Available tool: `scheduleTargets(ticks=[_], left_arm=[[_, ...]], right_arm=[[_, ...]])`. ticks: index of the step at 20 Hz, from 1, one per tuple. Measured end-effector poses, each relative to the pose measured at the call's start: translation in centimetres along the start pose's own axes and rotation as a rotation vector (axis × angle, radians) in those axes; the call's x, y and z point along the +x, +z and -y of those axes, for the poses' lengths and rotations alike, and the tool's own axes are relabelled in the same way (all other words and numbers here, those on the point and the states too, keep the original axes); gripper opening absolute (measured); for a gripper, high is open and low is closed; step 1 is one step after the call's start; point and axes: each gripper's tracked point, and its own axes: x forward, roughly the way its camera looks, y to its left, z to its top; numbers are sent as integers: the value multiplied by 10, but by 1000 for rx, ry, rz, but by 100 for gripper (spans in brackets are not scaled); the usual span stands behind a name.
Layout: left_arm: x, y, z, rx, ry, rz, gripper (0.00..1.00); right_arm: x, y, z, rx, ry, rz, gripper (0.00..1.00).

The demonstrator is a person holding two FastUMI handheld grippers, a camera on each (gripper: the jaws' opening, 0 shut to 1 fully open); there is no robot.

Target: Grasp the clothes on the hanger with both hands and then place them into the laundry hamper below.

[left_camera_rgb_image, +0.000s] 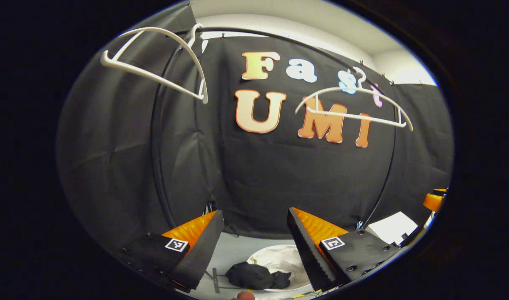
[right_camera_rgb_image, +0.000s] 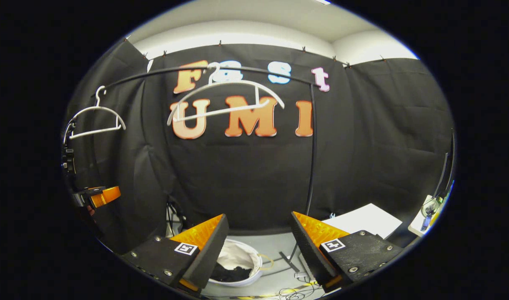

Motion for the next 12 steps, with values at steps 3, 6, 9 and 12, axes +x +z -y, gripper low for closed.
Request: scheduleTargets(ticks=[3,6,9,12], left_arm=[[-10,43,-6,10,11,88,99],[-17,76,-8,28,26,178,100],[-32,99,-11,11,50,241,99],[-49,124,-10,5,50,314,99]], right_arm=[[-10,36,13,-4,-18,92,92],[-21,69,19,-40,-26,177,92],[-31,96,13,-51,13,247,92],[-41,114,16,-38,29,309,92]])
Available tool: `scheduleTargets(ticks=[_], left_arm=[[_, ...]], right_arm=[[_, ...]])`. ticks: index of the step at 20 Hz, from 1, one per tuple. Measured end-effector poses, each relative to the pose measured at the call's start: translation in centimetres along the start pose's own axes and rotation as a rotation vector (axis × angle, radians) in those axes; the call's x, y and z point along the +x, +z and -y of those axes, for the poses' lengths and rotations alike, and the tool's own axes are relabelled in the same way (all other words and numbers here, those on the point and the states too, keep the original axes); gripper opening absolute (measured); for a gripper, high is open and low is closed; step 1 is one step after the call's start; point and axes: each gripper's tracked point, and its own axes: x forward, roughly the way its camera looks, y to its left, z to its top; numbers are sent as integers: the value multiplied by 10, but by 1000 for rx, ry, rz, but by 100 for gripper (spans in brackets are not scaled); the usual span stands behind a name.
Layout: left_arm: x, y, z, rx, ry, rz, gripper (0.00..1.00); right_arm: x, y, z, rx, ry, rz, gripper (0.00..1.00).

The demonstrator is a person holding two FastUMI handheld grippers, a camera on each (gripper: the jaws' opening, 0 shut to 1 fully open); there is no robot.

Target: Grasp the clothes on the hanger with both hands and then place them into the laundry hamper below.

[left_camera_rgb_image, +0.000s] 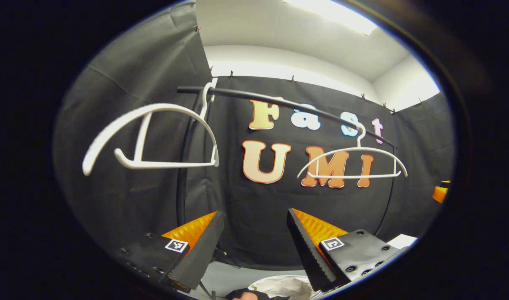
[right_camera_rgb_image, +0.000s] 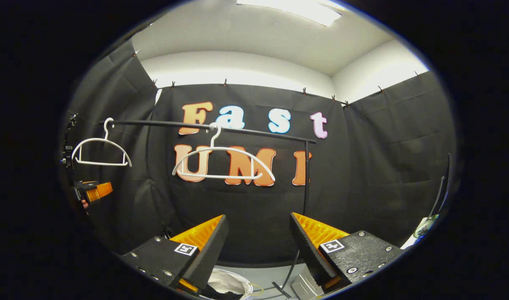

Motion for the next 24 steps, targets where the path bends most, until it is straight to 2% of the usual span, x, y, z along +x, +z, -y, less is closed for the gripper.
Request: scheduleTargets(ticks=[3,6,11,24], left_arm=[[-8,20,-2,35,12,64,99],[-11,27,9,23,-8,84,99],[-11,29,13,-9,-15,90,99],[-5,35,17,1,-28,125,100]], right_arm=[[-2,14,12,-9,-26,41,91],[-6,21,16,-11,-37,51,91],[-3,24,21,-21,-47,51,91],[3,16,25,-5,-64,34,91]])
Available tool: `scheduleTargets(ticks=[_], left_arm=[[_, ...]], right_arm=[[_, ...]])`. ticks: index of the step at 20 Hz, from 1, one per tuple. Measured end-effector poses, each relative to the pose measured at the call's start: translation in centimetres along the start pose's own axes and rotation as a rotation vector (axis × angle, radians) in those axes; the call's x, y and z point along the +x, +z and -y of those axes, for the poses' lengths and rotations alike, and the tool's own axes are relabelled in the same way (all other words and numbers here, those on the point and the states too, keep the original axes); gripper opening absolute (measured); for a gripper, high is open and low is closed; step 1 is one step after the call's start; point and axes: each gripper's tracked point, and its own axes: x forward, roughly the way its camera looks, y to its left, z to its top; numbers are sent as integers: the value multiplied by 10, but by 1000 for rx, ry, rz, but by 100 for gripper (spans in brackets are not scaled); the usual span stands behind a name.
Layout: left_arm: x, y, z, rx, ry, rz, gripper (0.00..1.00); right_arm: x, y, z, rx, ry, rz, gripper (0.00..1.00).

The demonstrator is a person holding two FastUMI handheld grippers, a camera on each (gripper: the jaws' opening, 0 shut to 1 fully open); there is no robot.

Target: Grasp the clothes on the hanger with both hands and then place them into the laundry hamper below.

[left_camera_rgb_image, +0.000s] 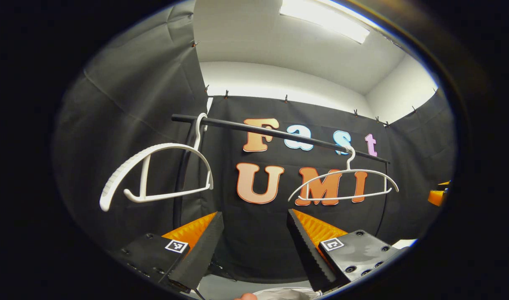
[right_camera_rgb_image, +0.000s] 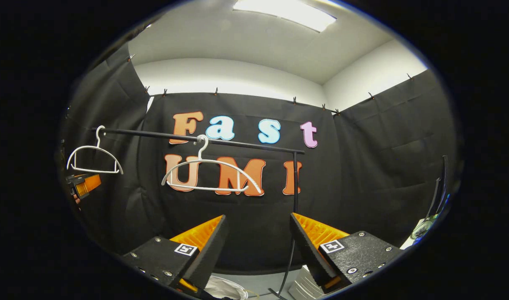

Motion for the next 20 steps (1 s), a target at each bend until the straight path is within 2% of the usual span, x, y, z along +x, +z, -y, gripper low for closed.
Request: scheduleTargets(ticks=[20], left_arm=[[3,-5,2,9,-21,-16,99]], right_arm=[[-1,-9,0,27,-9,-41,91]])
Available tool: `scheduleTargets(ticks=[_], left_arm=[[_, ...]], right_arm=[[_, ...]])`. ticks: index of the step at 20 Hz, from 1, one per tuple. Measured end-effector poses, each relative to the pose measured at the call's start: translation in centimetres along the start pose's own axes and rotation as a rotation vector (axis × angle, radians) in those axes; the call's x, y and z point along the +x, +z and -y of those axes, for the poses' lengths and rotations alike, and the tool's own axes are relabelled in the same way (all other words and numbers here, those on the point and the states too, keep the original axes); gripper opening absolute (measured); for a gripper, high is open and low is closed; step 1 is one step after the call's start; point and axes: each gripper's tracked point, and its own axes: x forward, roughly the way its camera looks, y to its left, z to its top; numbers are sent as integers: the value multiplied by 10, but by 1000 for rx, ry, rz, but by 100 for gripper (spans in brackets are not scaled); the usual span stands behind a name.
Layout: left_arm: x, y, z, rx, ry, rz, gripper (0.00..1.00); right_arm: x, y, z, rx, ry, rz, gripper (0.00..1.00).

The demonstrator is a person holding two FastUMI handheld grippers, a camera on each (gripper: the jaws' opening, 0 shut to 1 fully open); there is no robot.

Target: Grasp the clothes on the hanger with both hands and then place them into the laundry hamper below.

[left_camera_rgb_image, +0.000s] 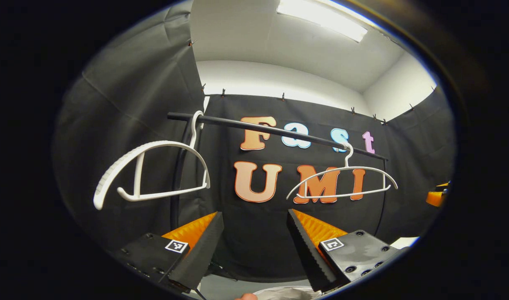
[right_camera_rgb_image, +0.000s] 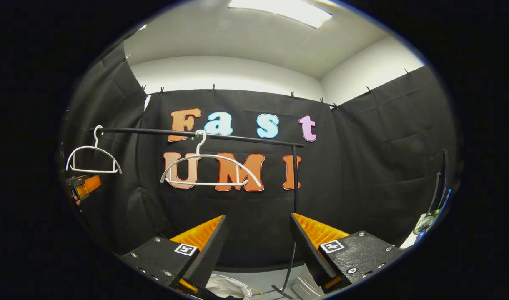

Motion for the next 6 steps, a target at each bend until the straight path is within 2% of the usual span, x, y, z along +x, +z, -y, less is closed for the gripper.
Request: scheduleTargets(ticks=[6], left_arm=[[-3,2,0,-10,-4,1,99]], right_arm=[[-1,-2,-5,4,13,-15,91]])
